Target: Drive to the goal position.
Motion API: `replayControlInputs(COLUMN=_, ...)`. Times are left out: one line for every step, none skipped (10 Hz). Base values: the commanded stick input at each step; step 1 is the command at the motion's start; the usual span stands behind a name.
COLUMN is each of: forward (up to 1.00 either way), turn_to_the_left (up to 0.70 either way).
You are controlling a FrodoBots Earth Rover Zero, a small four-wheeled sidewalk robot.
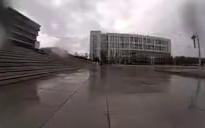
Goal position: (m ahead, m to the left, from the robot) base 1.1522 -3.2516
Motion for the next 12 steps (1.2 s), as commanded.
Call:
replayControlInputs(forward=0.70, turn_to_the_left=0.00)
replayControlInputs(forward=0.70, turn_to_the_left=0.00)
replayControlInputs(forward=0.70, turn_to_the_left=0.00)
replayControlInputs(forward=0.70, turn_to_the_left=0.00)
replayControlInputs(forward=0.70, turn_to_the_left=0.00)
replayControlInputs(forward=0.70, turn_to_the_left=0.00)
replayControlInputs(forward=0.70, turn_to_the_left=0.00)
replayControlInputs(forward=0.70, turn_to_the_left=0.00)
replayControlInputs(forward=0.70, turn_to_the_left=0.00)
replayControlInputs(forward=0.70, turn_to_the_left=0.00)
replayControlInputs(forward=0.70, turn_to_the_left=0.00)
replayControlInputs(forward=0.70, turn_to_the_left=0.00)
